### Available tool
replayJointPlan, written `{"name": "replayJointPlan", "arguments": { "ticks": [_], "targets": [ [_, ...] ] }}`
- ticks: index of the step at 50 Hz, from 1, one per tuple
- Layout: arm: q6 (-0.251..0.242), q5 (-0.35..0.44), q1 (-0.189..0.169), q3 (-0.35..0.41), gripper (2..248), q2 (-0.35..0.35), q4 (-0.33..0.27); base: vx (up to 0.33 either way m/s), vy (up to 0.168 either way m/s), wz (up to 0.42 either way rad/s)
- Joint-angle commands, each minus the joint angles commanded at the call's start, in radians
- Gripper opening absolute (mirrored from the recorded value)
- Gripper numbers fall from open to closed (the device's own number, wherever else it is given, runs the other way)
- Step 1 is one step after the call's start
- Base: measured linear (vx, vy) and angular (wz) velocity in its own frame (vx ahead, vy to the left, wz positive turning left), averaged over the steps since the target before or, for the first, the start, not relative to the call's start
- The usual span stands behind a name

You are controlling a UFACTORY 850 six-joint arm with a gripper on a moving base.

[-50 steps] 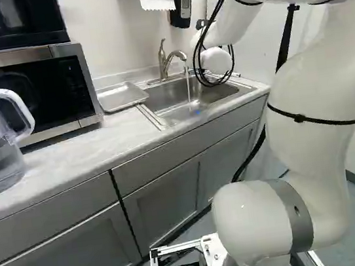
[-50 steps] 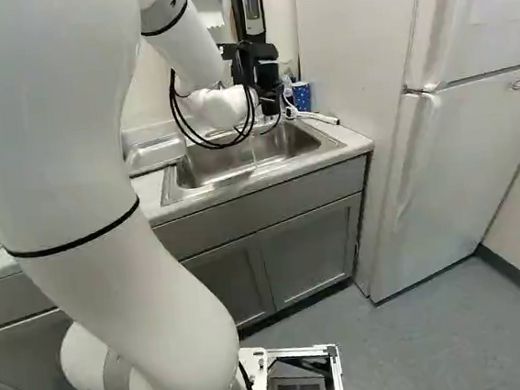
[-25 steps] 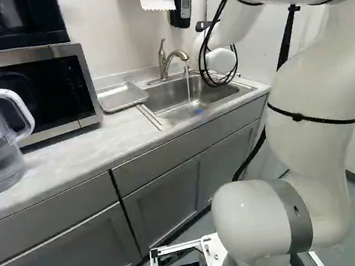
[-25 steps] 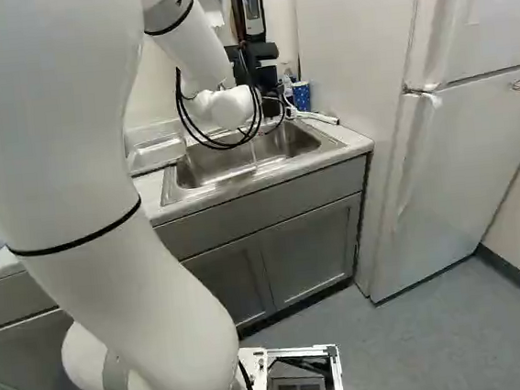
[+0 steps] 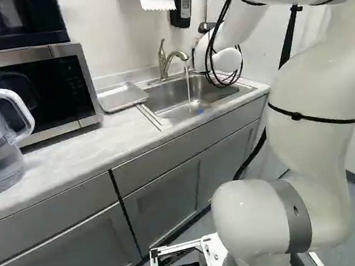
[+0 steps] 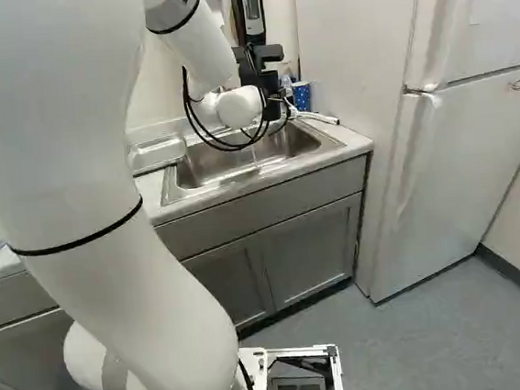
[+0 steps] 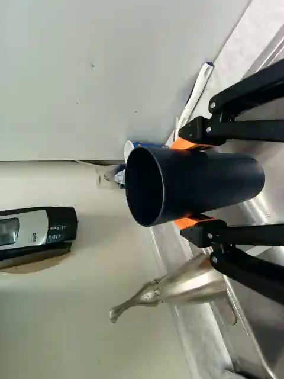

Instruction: Rinse the cup and place it in the tray

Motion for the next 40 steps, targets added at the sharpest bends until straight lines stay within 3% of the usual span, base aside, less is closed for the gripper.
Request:
{"name": "replayJointPlan", "arguments": {
  "ticks": [7,19,40],
  "targets": [
    [0.010,-0.017,-0.011,0.000,124,0.000,-0.039,0.000,0.000,0.000],
    [0.116,-0.048,-0.029,0.000,124,0.000,-0.105,0.000,0.000,0.000],
    [0.116,-0.085,-0.058,0.005,124,0.005,-0.219,0.000,0.000,0.000]
  ]
}}
